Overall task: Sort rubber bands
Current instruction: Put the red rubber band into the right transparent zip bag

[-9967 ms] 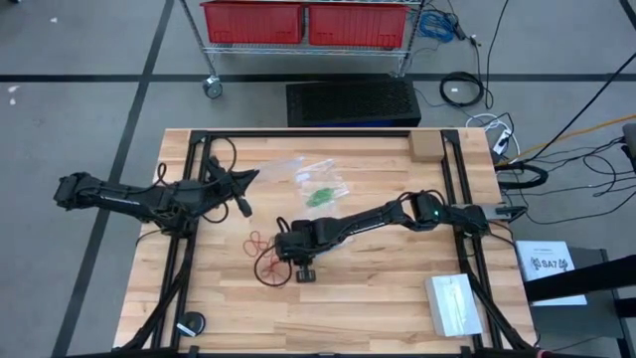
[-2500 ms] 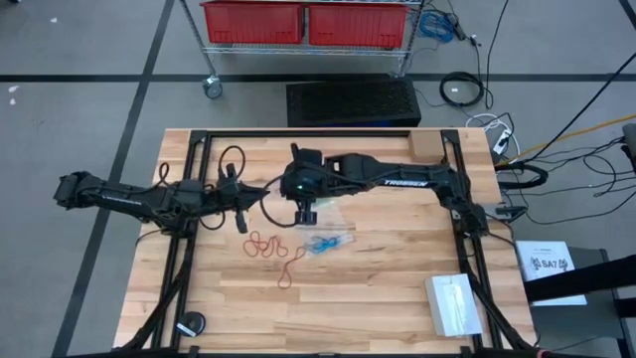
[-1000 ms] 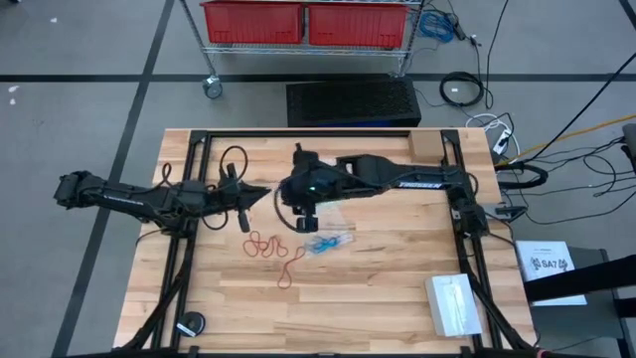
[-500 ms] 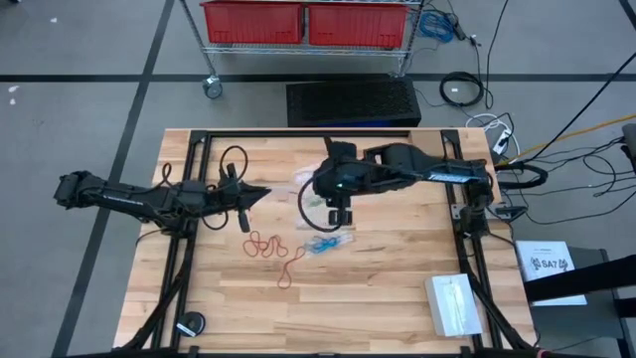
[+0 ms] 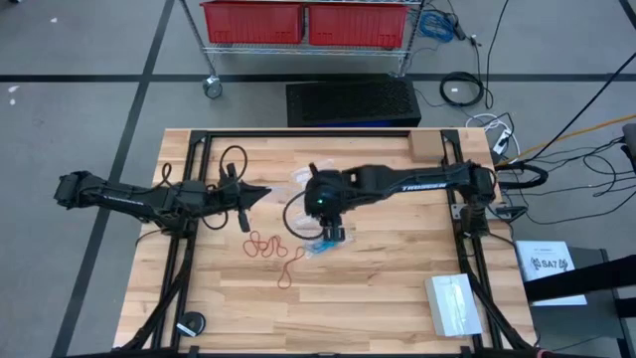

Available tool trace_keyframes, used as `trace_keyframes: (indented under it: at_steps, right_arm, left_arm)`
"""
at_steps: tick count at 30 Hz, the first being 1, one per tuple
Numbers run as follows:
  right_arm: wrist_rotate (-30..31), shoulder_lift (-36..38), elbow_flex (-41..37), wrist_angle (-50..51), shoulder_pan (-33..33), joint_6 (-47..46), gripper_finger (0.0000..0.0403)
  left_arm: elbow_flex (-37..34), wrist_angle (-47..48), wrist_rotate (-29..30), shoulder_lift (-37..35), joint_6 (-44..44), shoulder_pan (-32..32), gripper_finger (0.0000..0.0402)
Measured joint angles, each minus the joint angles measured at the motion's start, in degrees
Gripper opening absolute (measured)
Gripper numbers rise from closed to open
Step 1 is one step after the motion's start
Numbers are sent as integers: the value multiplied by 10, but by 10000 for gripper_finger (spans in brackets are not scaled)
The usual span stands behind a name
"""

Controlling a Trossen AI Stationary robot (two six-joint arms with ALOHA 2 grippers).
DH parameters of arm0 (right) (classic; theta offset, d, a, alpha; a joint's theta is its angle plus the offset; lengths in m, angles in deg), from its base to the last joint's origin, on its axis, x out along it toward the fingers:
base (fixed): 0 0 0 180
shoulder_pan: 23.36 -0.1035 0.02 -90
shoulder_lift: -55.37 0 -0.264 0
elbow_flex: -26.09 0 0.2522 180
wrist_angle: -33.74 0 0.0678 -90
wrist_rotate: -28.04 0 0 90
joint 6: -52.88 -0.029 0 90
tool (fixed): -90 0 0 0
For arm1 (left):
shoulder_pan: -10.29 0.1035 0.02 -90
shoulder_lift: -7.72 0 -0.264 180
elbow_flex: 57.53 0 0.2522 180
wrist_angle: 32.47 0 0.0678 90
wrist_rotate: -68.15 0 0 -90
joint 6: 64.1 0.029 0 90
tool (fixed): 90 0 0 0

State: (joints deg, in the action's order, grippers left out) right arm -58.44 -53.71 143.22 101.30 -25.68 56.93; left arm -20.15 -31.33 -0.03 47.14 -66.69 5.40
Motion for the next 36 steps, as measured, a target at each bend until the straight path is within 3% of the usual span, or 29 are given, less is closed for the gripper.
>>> trace_keyframes:
  at_steps: [5,14,19,23,27,36]
  right_arm:
    - [-41,47,-166,-169,0,-36,153]
    - [-34,214,-444,-444,0,-104,153]
    - [19,278,-605,-638,0,-110,153]
    - [42,277,-702,-797,3,-179,153]
    - [41,249,-727,-877,15,-191,153]
    - [86,239,-665,-884,23,-169,147]
  left_arm:
    - [0,0,0,0,1,0,0]
    - [0,-2,0,0,0,0,0]
    - [0,-4,0,0,0,0,0]
    - [0,-5,-1,0,0,0,0]
    - [0,-8,-1,0,1,0,0]
    - [0,-16,-8,2,4,0,0]
